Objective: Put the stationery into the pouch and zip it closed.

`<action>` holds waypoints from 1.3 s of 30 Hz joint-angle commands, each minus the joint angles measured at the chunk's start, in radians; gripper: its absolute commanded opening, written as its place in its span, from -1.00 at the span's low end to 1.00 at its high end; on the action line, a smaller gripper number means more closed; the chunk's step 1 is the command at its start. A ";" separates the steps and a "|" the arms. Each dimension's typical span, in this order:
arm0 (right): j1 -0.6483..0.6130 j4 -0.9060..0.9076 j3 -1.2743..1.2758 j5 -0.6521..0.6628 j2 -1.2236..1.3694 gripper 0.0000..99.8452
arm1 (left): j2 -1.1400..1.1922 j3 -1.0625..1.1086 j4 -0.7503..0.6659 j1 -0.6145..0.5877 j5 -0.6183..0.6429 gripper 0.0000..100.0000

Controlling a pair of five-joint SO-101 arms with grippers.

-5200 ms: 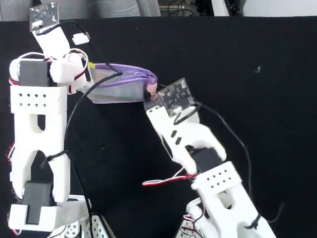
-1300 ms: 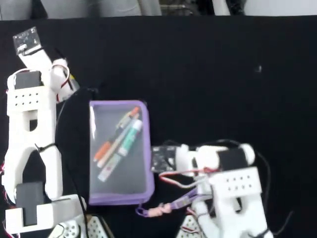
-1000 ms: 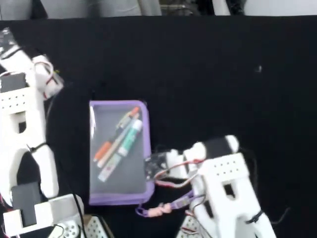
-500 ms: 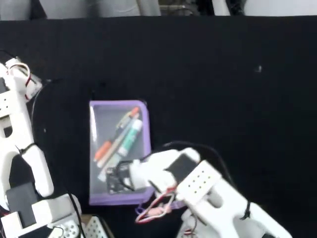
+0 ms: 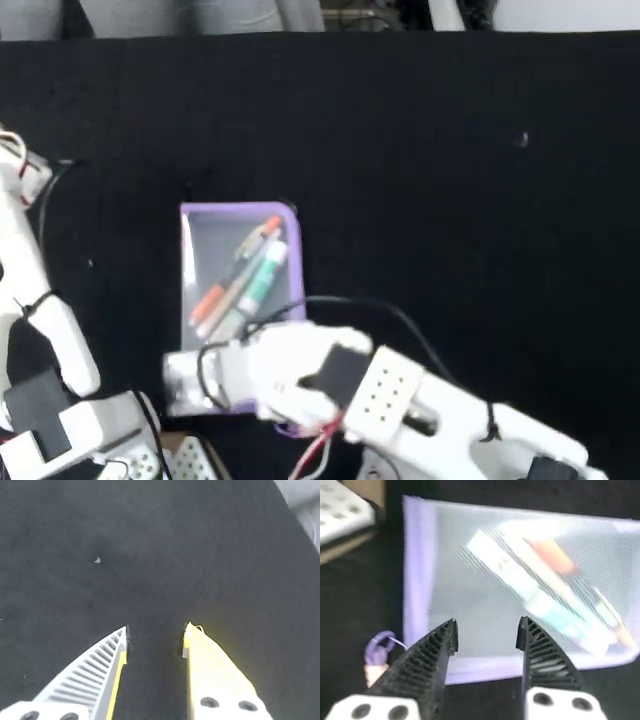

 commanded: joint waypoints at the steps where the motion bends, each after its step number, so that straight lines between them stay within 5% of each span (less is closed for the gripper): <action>1: -0.080 -0.021 -0.045 -0.058 0.005 -0.61 | -0.009 -0.010 -0.020 -0.041 0.038 -0.62; 8: -0.190 -0.035 -0.050 -0.273 0.005 -0.61 | -0.009 -0.012 -0.020 -0.051 0.040 -0.62; 13: -0.219 -0.215 0.035 -0.400 0.008 -0.60 | -0.009 -0.013 -0.020 -0.051 0.040 -0.62; 19: -0.218 -0.414 0.206 -0.414 0.008 -0.60 | -0.009 -0.012 -0.020 -0.064 0.040 -0.62; 29: -0.144 -0.164 0.119 -0.479 0.010 -0.60 | -0.009 -0.012 -0.021 -0.062 0.040 -0.62; 39: 0.057 -0.184 0.147 -0.365 0.010 -0.60 | -0.009 -0.005 -0.021 -0.062 0.040 -0.62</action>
